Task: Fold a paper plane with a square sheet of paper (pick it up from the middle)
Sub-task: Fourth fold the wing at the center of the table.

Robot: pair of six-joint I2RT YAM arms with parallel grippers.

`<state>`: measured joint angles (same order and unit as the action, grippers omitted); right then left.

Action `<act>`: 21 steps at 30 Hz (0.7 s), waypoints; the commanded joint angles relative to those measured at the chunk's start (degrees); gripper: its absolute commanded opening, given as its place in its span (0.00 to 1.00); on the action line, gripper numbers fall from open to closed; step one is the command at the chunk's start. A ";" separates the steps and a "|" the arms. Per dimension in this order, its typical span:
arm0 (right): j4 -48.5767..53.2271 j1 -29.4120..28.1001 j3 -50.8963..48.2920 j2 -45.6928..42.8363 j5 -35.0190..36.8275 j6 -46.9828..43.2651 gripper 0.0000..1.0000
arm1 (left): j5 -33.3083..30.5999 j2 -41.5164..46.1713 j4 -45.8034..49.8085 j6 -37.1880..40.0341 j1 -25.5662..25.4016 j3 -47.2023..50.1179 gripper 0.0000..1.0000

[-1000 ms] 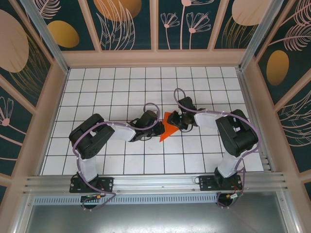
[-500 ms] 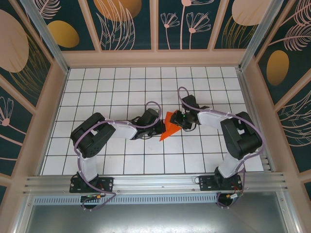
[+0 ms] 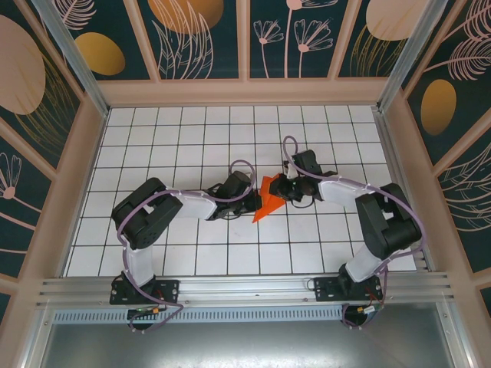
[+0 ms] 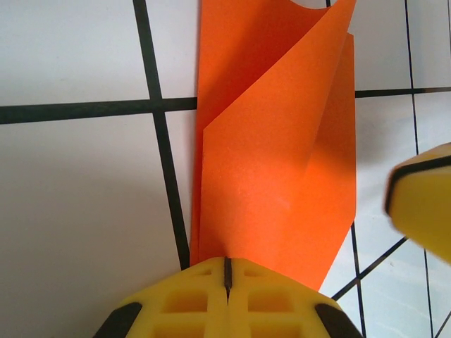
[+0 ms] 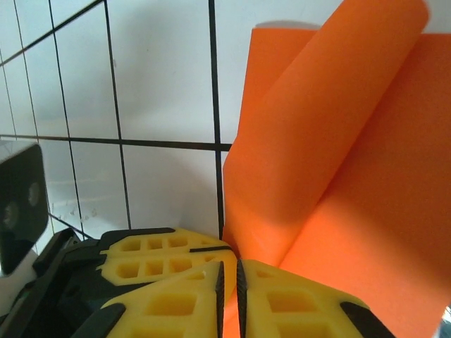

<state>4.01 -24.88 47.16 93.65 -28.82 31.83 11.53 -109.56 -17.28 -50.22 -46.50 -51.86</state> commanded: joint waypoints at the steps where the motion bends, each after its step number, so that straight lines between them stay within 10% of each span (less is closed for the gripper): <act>1: -3.21 0.01 1.54 2.91 -3.53 -1.67 0.15 | -0.55 -3.38 8.18 1.44 0.02 0.57 0.00; 21: -1.79 -0.25 4.18 8.80 -0.19 -0.59 0.14 | -0.44 -3.42 9.81 2.35 0.04 -0.34 0.00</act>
<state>1.30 -24.91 49.78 101.36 -31.07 31.59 11.57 -109.67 -14.94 -49.12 -46.50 -53.10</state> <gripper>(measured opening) 0.137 0.067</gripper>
